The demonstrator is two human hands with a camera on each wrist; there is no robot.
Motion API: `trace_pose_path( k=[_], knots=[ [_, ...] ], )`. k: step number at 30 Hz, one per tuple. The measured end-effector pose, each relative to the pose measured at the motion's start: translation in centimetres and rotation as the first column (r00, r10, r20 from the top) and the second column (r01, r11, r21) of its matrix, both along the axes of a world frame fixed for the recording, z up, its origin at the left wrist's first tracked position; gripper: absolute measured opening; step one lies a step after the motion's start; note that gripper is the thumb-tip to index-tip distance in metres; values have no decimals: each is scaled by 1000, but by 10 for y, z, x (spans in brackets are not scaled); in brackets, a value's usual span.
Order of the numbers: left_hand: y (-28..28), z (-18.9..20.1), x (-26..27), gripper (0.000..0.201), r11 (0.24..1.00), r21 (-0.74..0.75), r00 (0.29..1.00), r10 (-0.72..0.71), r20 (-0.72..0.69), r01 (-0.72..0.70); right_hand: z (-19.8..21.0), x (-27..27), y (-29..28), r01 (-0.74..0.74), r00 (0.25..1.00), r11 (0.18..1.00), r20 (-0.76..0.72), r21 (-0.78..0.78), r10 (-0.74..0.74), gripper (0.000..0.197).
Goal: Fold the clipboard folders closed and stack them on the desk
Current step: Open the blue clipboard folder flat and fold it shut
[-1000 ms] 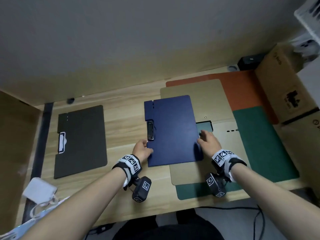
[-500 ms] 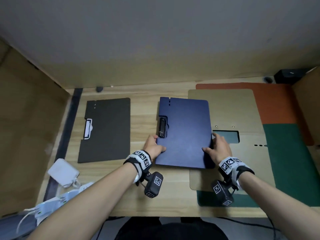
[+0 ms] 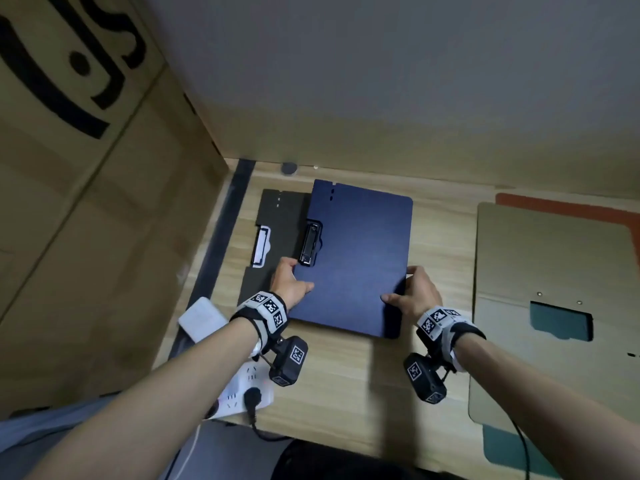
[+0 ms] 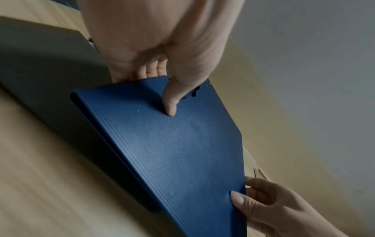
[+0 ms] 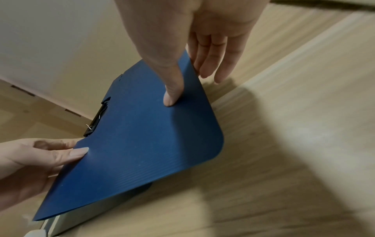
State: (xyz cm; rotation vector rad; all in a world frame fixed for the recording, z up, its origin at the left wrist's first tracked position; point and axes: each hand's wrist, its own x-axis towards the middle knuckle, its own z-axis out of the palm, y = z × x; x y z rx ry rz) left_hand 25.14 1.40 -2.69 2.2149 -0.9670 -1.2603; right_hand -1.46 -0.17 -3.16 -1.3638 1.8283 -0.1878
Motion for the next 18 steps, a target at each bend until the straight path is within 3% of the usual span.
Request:
trace_pose_path(
  k=[8,12,18],
  knots=[
    [4,-17,73,64,994,-64,994,95,56,-92,-13,84,-21,-75,996,995,-48,70,78,72],
    [7,-24,94,61,995,-90,976,56,212,-38,-18,110,-26,-115,989,991,-88,66,120,69],
    [9,-37,101,62,994,-80,986,81,147,-70,-16,122,-31,-199,961,979,-188,49,205,71]
  ],
)
